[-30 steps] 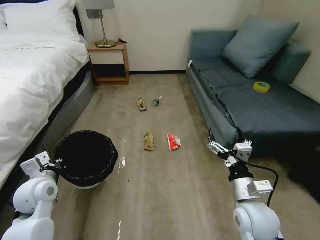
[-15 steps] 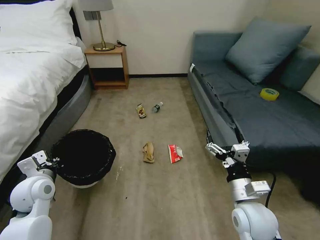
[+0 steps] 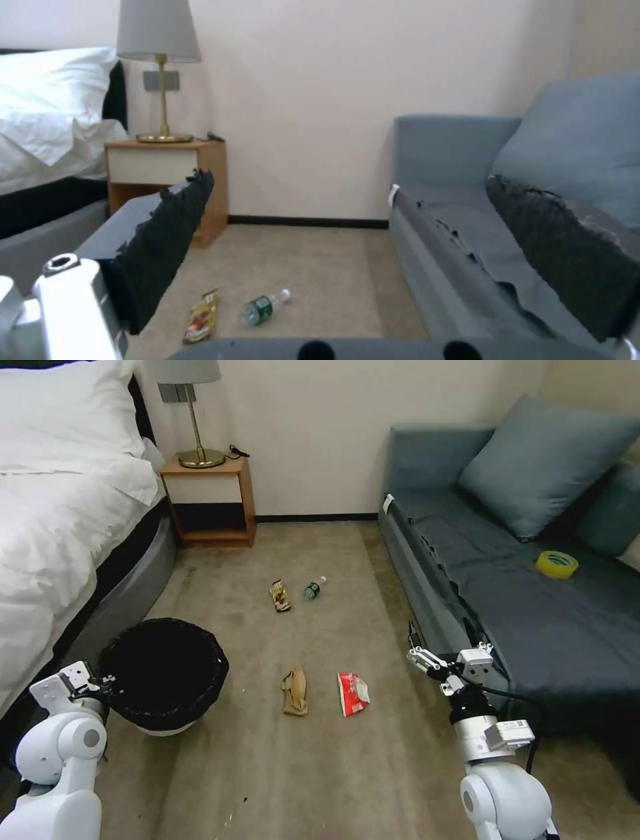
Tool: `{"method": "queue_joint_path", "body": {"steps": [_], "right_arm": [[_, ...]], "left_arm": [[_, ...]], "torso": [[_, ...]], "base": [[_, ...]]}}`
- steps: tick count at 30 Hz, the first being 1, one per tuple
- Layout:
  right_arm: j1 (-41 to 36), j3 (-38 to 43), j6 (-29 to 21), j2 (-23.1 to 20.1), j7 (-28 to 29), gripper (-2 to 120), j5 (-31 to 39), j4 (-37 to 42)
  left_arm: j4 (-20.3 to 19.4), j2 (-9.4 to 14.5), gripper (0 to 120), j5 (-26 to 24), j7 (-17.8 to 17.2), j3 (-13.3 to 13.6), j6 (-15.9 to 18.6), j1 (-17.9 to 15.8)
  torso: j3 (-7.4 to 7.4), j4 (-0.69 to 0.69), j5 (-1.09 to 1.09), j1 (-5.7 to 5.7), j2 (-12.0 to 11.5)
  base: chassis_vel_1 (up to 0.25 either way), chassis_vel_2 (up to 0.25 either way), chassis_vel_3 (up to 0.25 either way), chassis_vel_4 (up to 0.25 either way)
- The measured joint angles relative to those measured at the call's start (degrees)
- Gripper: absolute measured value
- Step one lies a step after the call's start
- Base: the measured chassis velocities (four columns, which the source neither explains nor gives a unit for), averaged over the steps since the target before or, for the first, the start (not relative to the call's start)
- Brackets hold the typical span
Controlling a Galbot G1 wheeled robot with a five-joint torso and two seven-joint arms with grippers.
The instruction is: Pick up the trash bin, then pick up the garbage on the floor and place it into the trash bin.
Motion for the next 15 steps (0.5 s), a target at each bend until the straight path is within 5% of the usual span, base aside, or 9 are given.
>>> {"method": "queue_joint_path", "body": {"steps": [15], "right_arm": [[0.3, -0.31, 0.14, 0.13, 0.14, 100, -0.25, -0.49]], "left_arm": [[0.6, -0.16, 3, 0.01, 0.1, 0.21, 0.0, -0.47]], "torso": [[0.0, 0.01, 0.01, 0.0, 0.0]], "base": [[-0.171, 0.178, 0.172, -0.179]]}}
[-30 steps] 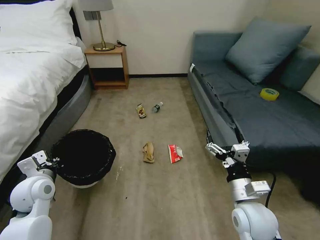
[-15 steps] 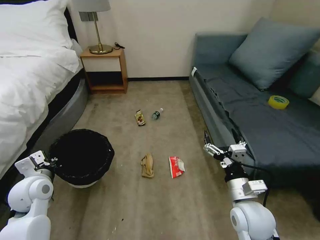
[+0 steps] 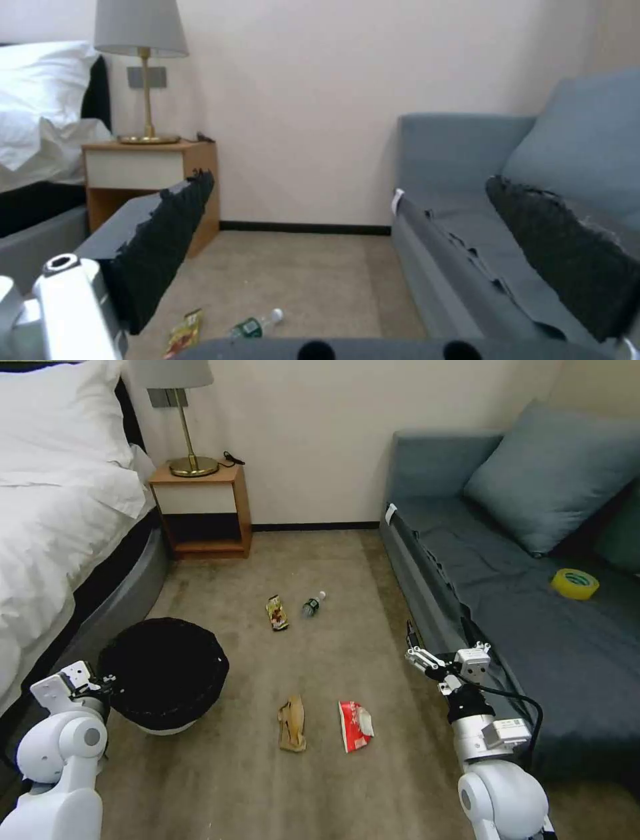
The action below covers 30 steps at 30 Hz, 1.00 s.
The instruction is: Pick up the trash bin, then pick up the garbage on the floor and place it into the trash bin.
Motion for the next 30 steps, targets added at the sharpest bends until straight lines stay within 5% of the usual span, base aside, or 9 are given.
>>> {"method": "queue_joint_path", "body": {"steps": [8, 17, 20, 30], "right_arm": [[1.11, -1.09, -1.55, -0.45, 1.42, 100, -0.11, -0.43], [4.89, -6.95, -19.58, -4.85, 11.26, 100, 9.64, -2.13], [9.27, -12.59, -30.6, -7.84, 18.11, 100, 20.13, -6.05], [22.71, -25.97, -42.75, -13.86, 25.86, 100, 37.61, -21.33]], "left_arm": [[0.22, 0.19, 3, -0.17, 0.16, -0.15, 0.0, -0.27], [1.11, 0.13, 3, -0.2, 0.75, 0.96, 0.0, -1.46], [2.03, 0.18, 3, -0.04, 1.25, 1.25, 0.0, -1.8], [2.58, -1.08, 3, 0.83, 1.73, 0.8, 0.01, -1.61]], "torso": [[0.0, -0.01, 0.01, 0.0, 0.0], [0.0, 0.0, 0.0, 0.0, 0.0], [0.0, -0.02, 0.0, 0.0, 0.0], [0.0, 0.01, 0.01, 0.0, 0.0]], "base": [[-0.095, 0.1, 0.077, -0.086], [0.008, -0.005, -0.012, 0.008], [0.0, 0.0, 0.0, 0.0], [0.0, 0.0, 0.0, 0.0]]}}
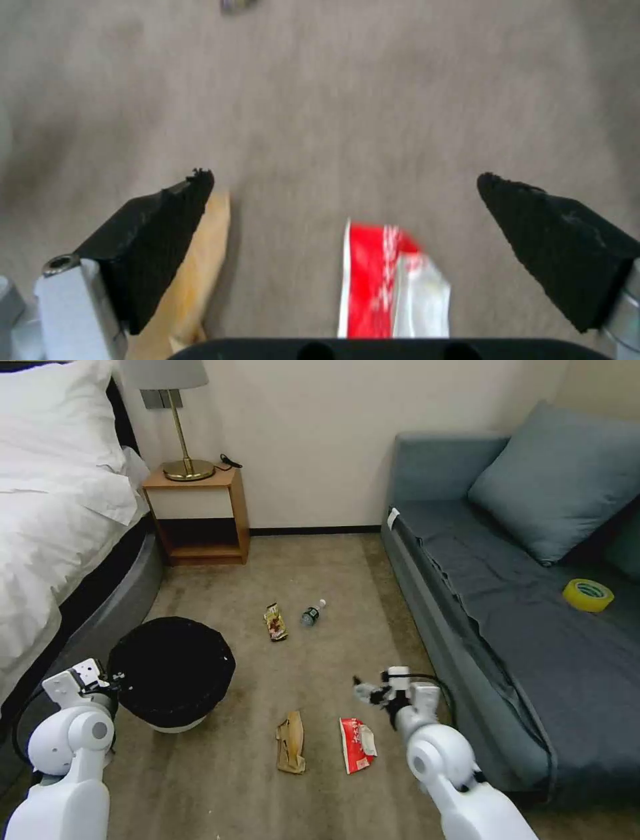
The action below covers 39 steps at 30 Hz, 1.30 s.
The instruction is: Pick up the trash bin, then pick up the garbage on the floor and place it into the trash bin.
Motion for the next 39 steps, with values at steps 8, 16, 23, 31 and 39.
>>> {"method": "queue_joint_path", "body": {"steps": [8, 16, 23, 31, 39], "right_arm": [[4.27, -6.71, -1.98, -3.94, 1.43, 100, 2.43, -9.52], [6.55, -10.51, 0.73, -1.52, -1.01, 100, -0.97, -19.64], [8.1, -11.91, 3.02, -0.25, -2.79, 100, -4.84, -24.89], [9.44, -12.91, 6.18, 1.12, -4.51, 100, -9.61, -31.11], [9.95, -12.77, 8.94, 2.22, -6.02, 75, -11.86, -35.14]], "left_arm": [[-0.4, -1.07, 3, 1.04, 0.67, 0.11, 0.0, 0.02], [0.46, -1.58, 3, 2.26, 1.1, 0.17, 0.0, -0.02], [0.17, -1.43, 3, 2.37, 1.13, 0.19, 0.0, 0.17], [-0.46, -0.9, 3, 2.33, 1.14, -0.17, 0.01, 0.74], [-0.4, -0.66, 3, 2.43, 1.23, -0.23, 0.0, 0.84]], "torso": [[0.0, -0.02, 0.0, 0.0, 0.0], [0.0, -0.01, 0.0, 0.0, 0.0], [0.0, -0.01, -0.01, 0.0, 0.0], [0.0, -0.01, -0.01, 0.0, 0.0], [-0.01, -0.01, -0.01, 0.0, 0.0]], "base": [[0.0, 0.0, 0.0, 0.0], [0.0, 0.0, 0.0, 0.0], [0.0, 0.0, 0.0, 0.0], [0.0, 0.0, 0.0, 0.0], [0.0, 0.0, 0.0, 0.0]]}}
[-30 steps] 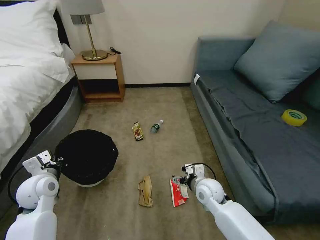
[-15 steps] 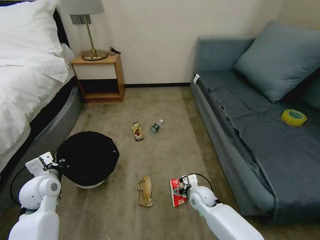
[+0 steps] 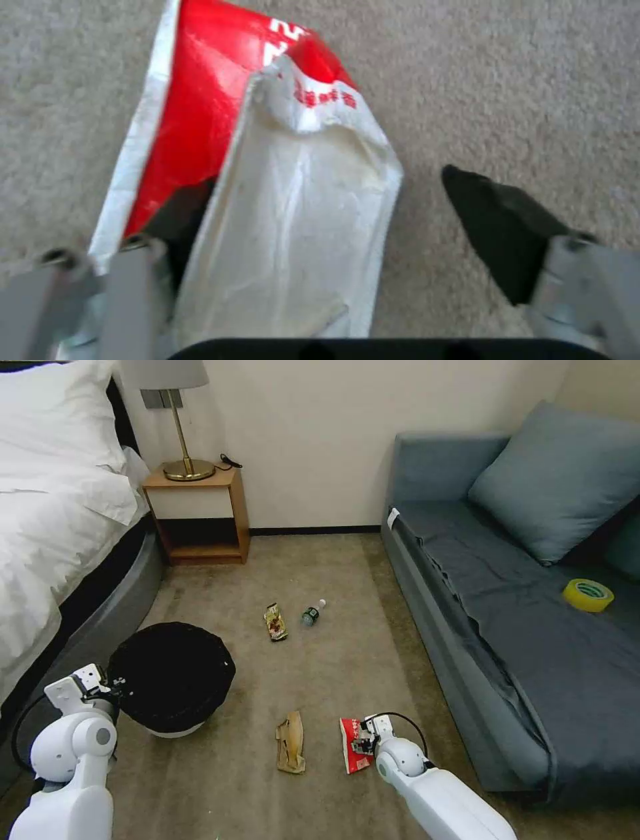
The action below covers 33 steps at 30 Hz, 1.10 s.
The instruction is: Pick up the trash bin, then pick up the garbage on the floor and place it into the trash bin.
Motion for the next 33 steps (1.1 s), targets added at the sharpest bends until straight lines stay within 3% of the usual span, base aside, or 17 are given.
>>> {"method": "queue_joint_path", "body": {"steps": [2, 4, 6, 9, 11, 14, 22, 28, 31, 33], "right_arm": [[0.0, 0.06, 0.34, 0.1, -0.15, 72, -0.11, -0.29], [-0.09, 0.18, 0.81, 0.11, -0.46, 61, -0.3, -0.45], [-0.12, 0.22, 0.88, 0.08, -0.48, 59, -0.34, -0.46], [-0.31, 0.38, 1.04, -0.34, -0.55, 44, -0.45, -0.15], [-0.39, 0.4, 1.05, -0.53, -0.58, 42, -0.48, -0.01], [-0.89, 0.41, 1.21, -1.45, -0.78, 24, -0.51, 1.07], [-1.75, 0.32, 1.65, -3.6, -0.94, 0, -0.18, 4.44], [-2.56, -0.21, 2.57, -8.97, -0.9, 0, 2.22, 12.8], [-1.62, -1.59, 2.9, -12.99, -0.13, 0, 7.44, 22.59], [-0.85, -2.1, 2.95, -13.59, 0.33, 0, 9.22, 24.92]], "left_arm": [[0.1, -0.01, 3, 0.06, 0.03, 0.03, 0.0, -0.05], [0.38, -0.01, 3, 0.32, 0.06, 0.1, 0.0, -0.22], [0.45, -0.01, 3, 0.39, 0.06, 0.12, 0.0, -0.27], [0.64, 0.03, 3, 0.6, 0.11, 0.18, 0.0, -0.43], [0.67, 0.03, 3, 0.66, 0.14, 0.21, 0.0, -0.45], [0.78, 0.01, 3, 0.8, 0.24, 0.34, 0.0, -0.55], [0.78, -0.14, 3, 0.86, 0.27, 0.5, -0.01, -0.63], [0.46, -0.15, 3, 0.88, 0.28, 0.77, -0.02, -0.3], [-0.12, -0.31, 3, 0.85, 0.3, 1.42, -0.03, 0.11], [-0.28, -0.4, 3, 0.86, 0.3, 1.64, -0.02, 0.24]], "torso": [[0.0, 0.0, 0.01, 0.0, 0.01], [-0.01, 0.02, 0.02, 0.0, 0.01], [0.0, 0.02, 0.02, 0.0, 0.01], [0.0, 0.02, 0.01, 0.0, 0.01], [0.0, 0.01, 0.01, 0.0, 0.01], [0.0, -0.01, -0.01, 0.0, 0.01], [0.01, -0.02, -0.01, 0.0, 0.0], [0.01, -0.02, -0.01, 0.0, -0.01], [0.01, -0.03, 0.0, 0.0, -0.01], [0.01, -0.02, 0.0, 0.0, -0.01]], "base": [[0.0, 0.0, 0.0, 0.0], [0.0, 0.0, 0.0, 0.0], [0.0, 0.0, 0.0, 0.0], [0.0, 0.0, 0.0, 0.0], [0.0, 0.0, 0.0, 0.0], [0.0, 0.0, 0.0, 0.0], [0.0, 0.0, 0.0, 0.0], [0.0, 0.0, 0.0, 0.0], [0.0, 0.0, 0.0, 0.0], [0.0, 0.0, 0.0, 0.0]]}}
